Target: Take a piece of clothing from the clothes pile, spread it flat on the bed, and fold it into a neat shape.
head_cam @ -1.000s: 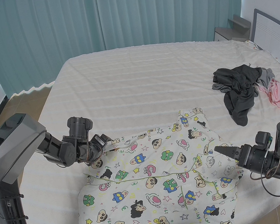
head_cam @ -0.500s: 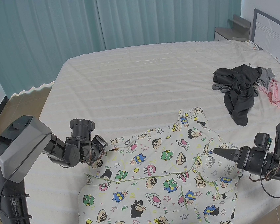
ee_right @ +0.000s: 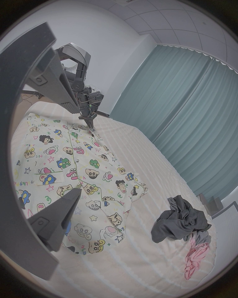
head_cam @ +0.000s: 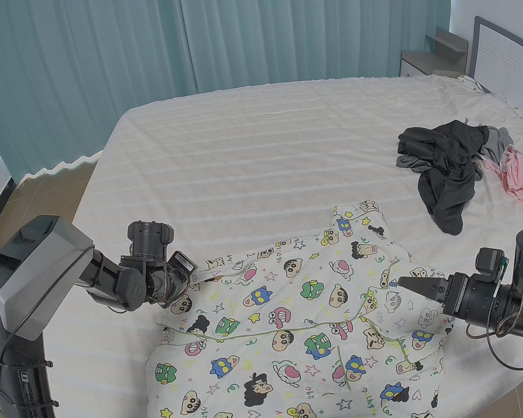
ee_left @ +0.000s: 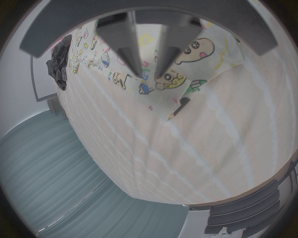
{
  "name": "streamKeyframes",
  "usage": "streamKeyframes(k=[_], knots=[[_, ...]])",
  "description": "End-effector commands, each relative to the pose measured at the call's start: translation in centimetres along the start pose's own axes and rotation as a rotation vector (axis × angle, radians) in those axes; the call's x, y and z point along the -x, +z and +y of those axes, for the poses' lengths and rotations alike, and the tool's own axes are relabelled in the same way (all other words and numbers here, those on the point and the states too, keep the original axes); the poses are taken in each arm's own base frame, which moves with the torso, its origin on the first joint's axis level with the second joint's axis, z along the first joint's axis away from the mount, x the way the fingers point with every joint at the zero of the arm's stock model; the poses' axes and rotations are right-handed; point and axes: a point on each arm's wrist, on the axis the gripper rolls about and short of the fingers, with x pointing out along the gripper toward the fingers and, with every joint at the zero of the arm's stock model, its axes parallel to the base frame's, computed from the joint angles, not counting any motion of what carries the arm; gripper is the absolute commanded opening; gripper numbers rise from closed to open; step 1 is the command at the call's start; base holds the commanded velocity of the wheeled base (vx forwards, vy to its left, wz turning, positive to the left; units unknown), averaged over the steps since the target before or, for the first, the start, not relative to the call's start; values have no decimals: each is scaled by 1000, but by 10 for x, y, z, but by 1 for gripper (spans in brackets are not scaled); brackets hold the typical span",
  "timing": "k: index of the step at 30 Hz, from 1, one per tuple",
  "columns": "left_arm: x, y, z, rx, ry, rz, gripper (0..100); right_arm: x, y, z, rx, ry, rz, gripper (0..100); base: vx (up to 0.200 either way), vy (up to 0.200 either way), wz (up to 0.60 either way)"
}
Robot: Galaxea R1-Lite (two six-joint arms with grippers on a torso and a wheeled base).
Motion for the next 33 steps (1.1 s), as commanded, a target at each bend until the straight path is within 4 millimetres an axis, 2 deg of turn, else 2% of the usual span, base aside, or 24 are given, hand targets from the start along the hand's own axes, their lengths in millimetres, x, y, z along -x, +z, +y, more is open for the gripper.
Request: streamKeyframes(k=[1, 12, 18, 19, 26, 32, 33], knots=[[4, -4, 1, -3, 4, 10, 100, 0, 0, 0, 0, 1, 2, 100, 0, 0, 0], [2, -4, 5, 0, 13, 10, 100, 0, -1, 0, 2, 1, 4, 100, 0, 0, 0], [-13, 2, 1, 8, -1, -16, 100, 0, -4, 1, 7, 4, 18, 100, 0, 0, 0], [-14, 4, 1, 10, -3, -21, 0, 1, -5, 1, 7, 4, 20, 100, 0, 0, 0], [-17, 8, 3, 15, 15, -47, 0, 1, -5, 1, 8, 6, 20, 100, 0, 0, 0], [-16, 23, 2, 31, 4, -92, 0, 1, -5, 1, 9, 8, 21, 100, 0, 0, 0], [-16, 30, -3, 37, -16, -113, 0, 0, -5, 2, 9, 8, 21, 100, 0, 0, 0]])
